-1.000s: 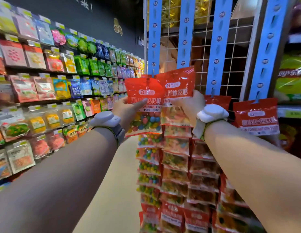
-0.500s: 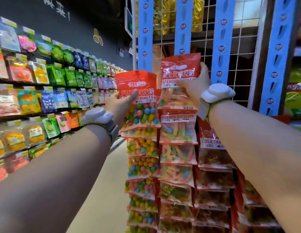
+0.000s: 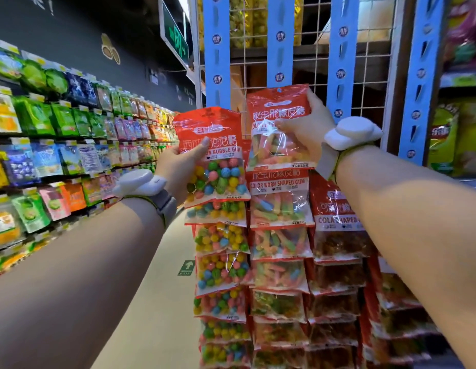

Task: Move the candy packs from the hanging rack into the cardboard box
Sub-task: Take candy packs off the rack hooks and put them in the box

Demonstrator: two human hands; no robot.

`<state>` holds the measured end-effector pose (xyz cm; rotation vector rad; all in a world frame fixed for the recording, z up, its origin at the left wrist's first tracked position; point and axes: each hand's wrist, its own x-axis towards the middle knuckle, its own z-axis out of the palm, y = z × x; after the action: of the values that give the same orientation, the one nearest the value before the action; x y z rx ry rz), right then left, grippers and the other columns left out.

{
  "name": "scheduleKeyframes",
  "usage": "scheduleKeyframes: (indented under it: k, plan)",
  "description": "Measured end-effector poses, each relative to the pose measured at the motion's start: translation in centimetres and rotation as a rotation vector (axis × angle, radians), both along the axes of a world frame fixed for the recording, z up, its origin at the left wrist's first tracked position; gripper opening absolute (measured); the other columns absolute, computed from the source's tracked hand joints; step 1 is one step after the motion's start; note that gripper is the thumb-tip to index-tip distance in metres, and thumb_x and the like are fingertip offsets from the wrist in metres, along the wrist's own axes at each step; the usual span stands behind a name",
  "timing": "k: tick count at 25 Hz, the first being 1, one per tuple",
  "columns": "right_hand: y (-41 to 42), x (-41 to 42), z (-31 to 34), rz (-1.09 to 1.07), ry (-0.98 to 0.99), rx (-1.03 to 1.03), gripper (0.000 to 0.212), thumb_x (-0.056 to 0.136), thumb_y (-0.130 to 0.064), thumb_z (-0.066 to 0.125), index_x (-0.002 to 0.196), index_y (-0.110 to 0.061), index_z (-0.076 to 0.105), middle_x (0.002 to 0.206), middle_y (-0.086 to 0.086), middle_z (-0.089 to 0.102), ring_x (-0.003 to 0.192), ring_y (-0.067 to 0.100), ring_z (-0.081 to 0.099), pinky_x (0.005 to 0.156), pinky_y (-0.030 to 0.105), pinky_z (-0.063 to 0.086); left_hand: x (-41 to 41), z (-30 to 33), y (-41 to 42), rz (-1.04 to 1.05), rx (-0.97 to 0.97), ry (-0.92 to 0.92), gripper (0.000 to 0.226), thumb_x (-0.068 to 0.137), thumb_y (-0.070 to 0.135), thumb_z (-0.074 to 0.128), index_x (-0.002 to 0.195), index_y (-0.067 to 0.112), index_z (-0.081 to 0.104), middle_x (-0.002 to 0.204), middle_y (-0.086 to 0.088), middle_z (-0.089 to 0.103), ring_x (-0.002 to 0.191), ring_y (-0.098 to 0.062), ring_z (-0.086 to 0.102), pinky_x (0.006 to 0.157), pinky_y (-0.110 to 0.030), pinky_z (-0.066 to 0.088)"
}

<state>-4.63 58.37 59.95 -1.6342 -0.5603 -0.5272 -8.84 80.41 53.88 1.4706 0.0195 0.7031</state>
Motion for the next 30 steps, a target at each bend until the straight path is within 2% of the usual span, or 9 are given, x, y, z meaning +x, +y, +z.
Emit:
scheduleKeyframes:
  k: [2, 6, 9, 12, 14, 16, 20, 24, 30]
  plan:
    - [0.0, -0.3, -0.4, 0.003, 0.011, 0.020, 0.058, 0.083, -0.001, 0.067, 0.132, -0.020, 0.043, 0.099, -0.009, 0.059, 0.094, 0.013, 0.062, 0.066, 0.026, 0.057, -0.3, 0.2, -0.1, 0.000, 0.004, 0.018, 0.037, 0.076, 0.044, 0.078, 0.099, 0.018, 0.067, 0.094, -0.003, 0.076, 0.086, -0.023, 0.074, 0.086, -0.046, 0.058]
    - [0.2, -0.4, -1.0, -0.038, 0.020, -0.013, 0.067, 0.081, -0.004, 0.070, 0.138, -0.021, 0.039, 0.086, -0.018, 0.054, 0.087, 0.010, 0.060, 0.088, 0.039, 0.054, -1.2, 0.3, -0.6, 0.037, 0.027, 0.016, 0.028, 0.077, 0.045, 0.077, 0.088, 0.023, 0.064, 0.090, 0.001, 0.075, 0.084, -0.019, 0.073, 0.085, -0.041, 0.059]
    - [0.1, -0.3, -1.7, -0.057, 0.027, -0.033, 0.076, 0.080, -0.005, 0.071, 0.143, -0.021, 0.032, 0.093, -0.017, 0.055, 0.092, 0.011, 0.058, 0.092, 0.038, 0.053, -1.6, 1.3, -1.1, 0.139, 0.107, -0.023, 0.028, 0.077, 0.050, 0.075, 0.078, 0.028, 0.057, 0.084, 0.006, 0.070, 0.083, -0.016, 0.070, 0.084, -0.038, 0.058]
    - [-0.1, -0.4, -2.2, -0.034, 0.030, -0.025, 0.079, 0.082, 0.000, 0.068, 0.146, -0.024, 0.027, 0.096, -0.013, 0.057, 0.067, -0.001, 0.062, 0.062, 0.021, 0.058, -2.0, 3.4, -1.9, 0.212, 0.158, -0.054, 0.025, 0.081, 0.050, 0.071, 0.091, 0.029, 0.061, 0.073, 0.012, 0.059, 0.071, -0.007, 0.063, 0.070, -0.031, 0.057]
    - [-0.2, -0.2, -2.4, -0.041, 0.012, -0.038, 0.077, 0.082, 0.001, 0.067, 0.145, -0.023, 0.029, 0.089, -0.015, 0.055, 0.064, -0.001, 0.060, 0.055, 0.023, 0.057, -1.9, 4.7, -2.3, 0.251, 0.171, -0.062, 0.050, 0.084, 0.050, 0.068, 0.118, 0.014, 0.061, 0.072, 0.014, 0.051, 0.069, -0.003, 0.056, 0.059, -0.022, 0.047]
    - [-0.3, 0.1, -2.5, -0.038, 0.005, -0.037, 0.076, 0.082, 0.000, 0.068, 0.144, -0.023, 0.030, 0.089, -0.016, 0.056, 0.074, 0.007, 0.064, 0.062, 0.029, 0.059, -1.4, 5.5, -2.4, 0.303, 0.206, -0.050, 0.061, 0.085, 0.051, 0.066, 0.128, 0.009, 0.057, 0.083, 0.010, 0.051, 0.069, -0.007, 0.051, 0.069, -0.024, 0.042]
    - [0.0, 0.7, -2.8, -0.024, 0.007, -0.022, 0.089, 0.080, -0.003, 0.071, 0.148, -0.033, 0.020, 0.102, -0.012, 0.060, 0.097, 0.022, 0.067, 0.077, 0.044, 0.059, -0.5, 6.5, -2.4, 0.338, 0.254, 0.015, 0.066, 0.084, 0.054, 0.065, 0.131, 0.010, 0.056, 0.101, 0.003, 0.053, 0.089, -0.013, 0.047, 0.081, -0.027, 0.039]
    - [0.0, 0.8, -2.9, -0.017, 0.024, -0.028, 0.089, 0.082, -0.004, 0.070, 0.148, -0.035, 0.018, 0.097, -0.014, 0.057, 0.094, 0.024, 0.069, 0.067, 0.034, 0.061, 0.4, 8.0, -2.0, 0.330, 0.216, 0.094, 0.069, 0.073, 0.065, 0.069, 0.116, 0.011, 0.062, 0.103, 0.001, 0.066, 0.094, -0.020, 0.061, 0.093, -0.035, 0.049]
    - [-0.3, 0.7, -2.8, -0.026, 0.011, -0.043, 0.087, 0.082, -0.004, 0.070, 0.147, -0.032, 0.020, 0.106, -0.008, 0.058, 0.096, 0.020, 0.068, 0.063, 0.025, 0.060, 0.9, 7.9, -2.3, 0.329, 0.174, 0.180, 0.072, 0.081, 0.057, 0.067, 0.129, 0.004, 0.054, 0.127, -0.008, 0.059, 0.119, -0.025, 0.054, 0.102, -0.040, 0.046]
